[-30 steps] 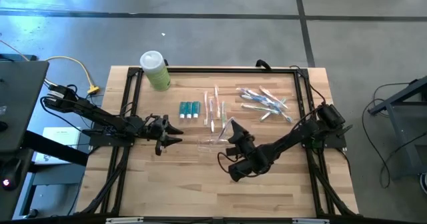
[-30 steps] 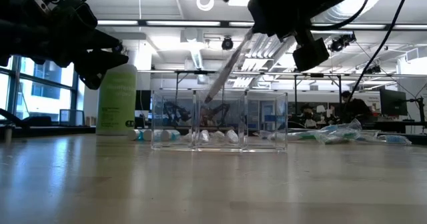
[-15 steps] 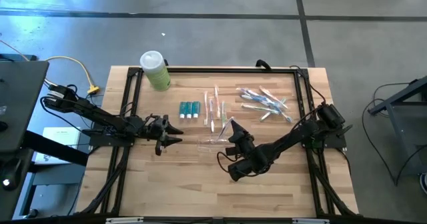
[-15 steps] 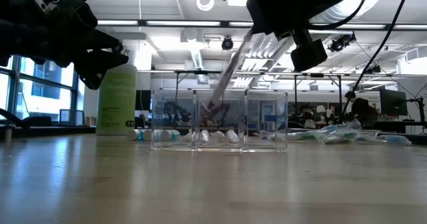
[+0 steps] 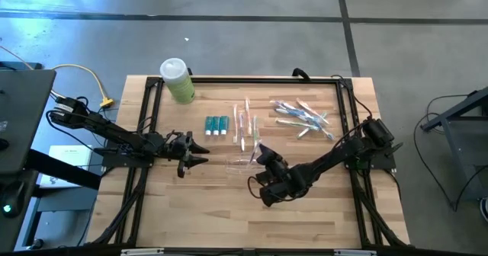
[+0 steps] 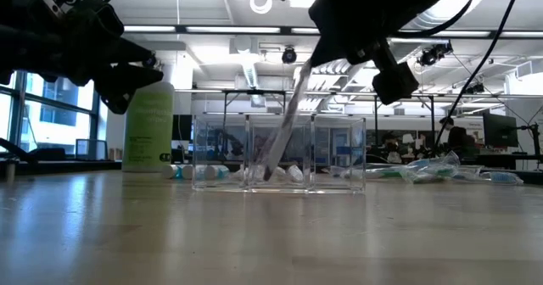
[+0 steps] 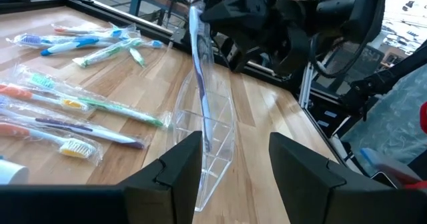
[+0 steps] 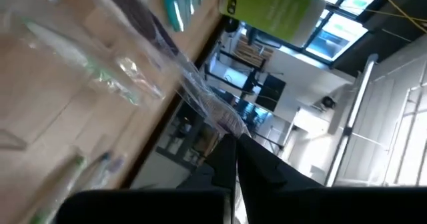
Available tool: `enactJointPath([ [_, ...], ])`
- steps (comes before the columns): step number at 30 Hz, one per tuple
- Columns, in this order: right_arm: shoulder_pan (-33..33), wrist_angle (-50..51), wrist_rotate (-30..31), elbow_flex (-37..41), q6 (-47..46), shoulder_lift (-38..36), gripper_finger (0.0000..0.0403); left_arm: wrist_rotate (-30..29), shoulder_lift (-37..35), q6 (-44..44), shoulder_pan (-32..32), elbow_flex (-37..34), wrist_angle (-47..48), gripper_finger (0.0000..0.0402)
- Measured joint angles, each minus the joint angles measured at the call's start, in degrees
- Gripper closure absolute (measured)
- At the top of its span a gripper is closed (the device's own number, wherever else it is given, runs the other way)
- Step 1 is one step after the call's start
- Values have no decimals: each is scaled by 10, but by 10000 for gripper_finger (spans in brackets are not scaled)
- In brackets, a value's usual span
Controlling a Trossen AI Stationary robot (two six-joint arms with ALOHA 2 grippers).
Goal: Pick & Place toothbrushing station
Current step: Put the violet toothbrush into the transparent organizer
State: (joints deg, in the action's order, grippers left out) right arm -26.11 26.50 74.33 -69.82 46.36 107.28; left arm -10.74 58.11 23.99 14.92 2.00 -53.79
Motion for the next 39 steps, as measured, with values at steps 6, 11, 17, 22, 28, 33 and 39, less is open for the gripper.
enactJointPath([
  [6,0,-39,-11,0,0,0,399,0,0,0,0,0,4,231],
  [11,-5,-85,-12,0,2,0,399,0,0,0,0,0,11,231],
  [17,-5,-96,-14,0,15,0,399,0,0,0,0,0,11,231],
  [22,-5,-96,-14,0,19,0,399,0,0,0,0,0,11,231],
  [28,-5,-96,-14,0,22,0,399,0,0,0,0,0,11,231],
  [33,-6,-141,-11,0,38,0,399,0,0,0,0,0,11,231],
  [39,-6,-158,-14,0,79,0,399,0,0,0,0,0,11,231],
])
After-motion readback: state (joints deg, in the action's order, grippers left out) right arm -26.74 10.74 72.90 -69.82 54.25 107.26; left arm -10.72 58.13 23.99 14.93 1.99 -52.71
